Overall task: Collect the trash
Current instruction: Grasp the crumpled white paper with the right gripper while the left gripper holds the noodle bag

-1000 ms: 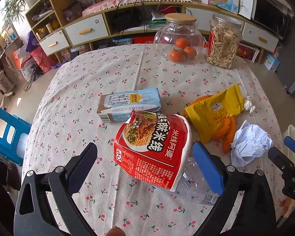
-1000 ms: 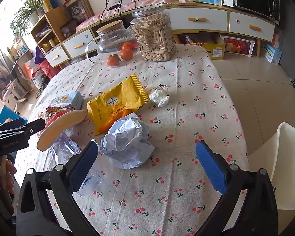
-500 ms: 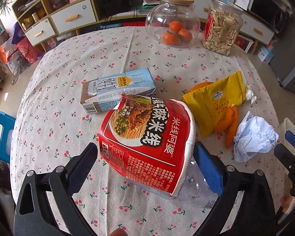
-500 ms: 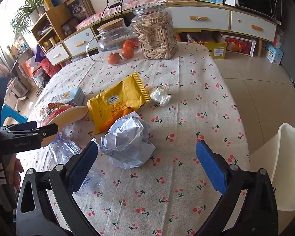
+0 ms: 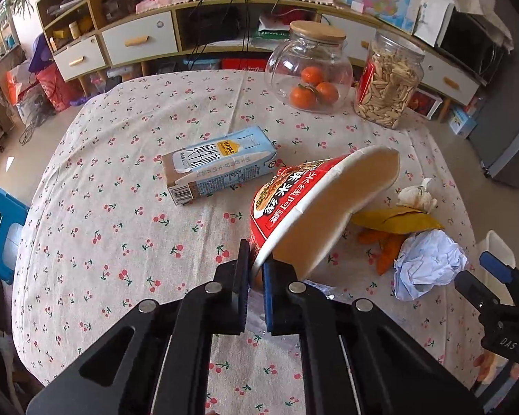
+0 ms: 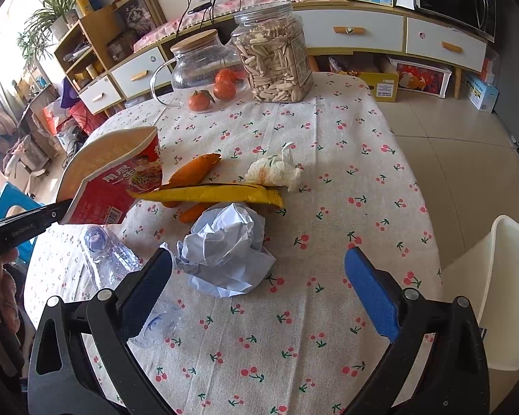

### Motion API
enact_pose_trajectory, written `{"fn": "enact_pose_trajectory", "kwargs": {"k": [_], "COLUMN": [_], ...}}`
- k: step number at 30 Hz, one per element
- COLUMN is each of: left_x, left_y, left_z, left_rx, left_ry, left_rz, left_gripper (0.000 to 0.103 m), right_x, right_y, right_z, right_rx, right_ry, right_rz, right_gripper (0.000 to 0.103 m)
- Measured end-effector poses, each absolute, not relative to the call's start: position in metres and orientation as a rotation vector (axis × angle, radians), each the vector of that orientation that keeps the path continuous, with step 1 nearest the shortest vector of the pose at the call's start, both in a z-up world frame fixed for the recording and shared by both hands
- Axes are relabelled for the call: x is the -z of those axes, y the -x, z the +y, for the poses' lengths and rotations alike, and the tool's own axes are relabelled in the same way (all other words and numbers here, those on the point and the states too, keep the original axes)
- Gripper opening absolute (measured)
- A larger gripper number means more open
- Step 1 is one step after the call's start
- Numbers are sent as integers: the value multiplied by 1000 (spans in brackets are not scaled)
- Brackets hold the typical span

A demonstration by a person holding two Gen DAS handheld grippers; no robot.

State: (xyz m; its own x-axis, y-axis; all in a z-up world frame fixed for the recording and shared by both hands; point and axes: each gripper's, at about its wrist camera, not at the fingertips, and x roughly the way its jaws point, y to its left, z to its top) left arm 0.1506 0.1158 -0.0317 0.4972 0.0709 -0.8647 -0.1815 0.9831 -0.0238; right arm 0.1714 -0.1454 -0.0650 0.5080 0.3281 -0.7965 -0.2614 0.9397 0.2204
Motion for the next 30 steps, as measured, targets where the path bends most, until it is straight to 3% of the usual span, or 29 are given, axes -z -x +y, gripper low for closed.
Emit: {"fn": "enact_pose_trajectory", "kwargs": {"k": [12, 19, 20, 21, 23, 30], "left_x": [-8, -6, -5, -4, -3, -7], "left_y": [-123, -122, -122, -123, -122, -121], "left_z": [105, 98, 97, 96, 94, 93], "left_rx": [-165, -149, -148, -147, -143, -151], "left_ry": [109, 100, 99, 97, 95, 110], "left_rz": [892, 901, 905, 907, 908, 889], "left_gripper": [7, 7, 7, 7, 7, 7], "right_x": [60, 70, 71, 72, 69, 57], "right_y": [-170, -175, -176, -176, -177, -168], "right_z": [-144, -129, -128, -127, -125, -127], "right_rx": [-369, -371, -377, -387, -426, -424], "right_ry": [-76, -30, -28, -26, -46, -32], "right_rz": [951, 954, 948, 945, 936, 901], "right_gripper": [96, 96, 89, 70, 46, 40]}}
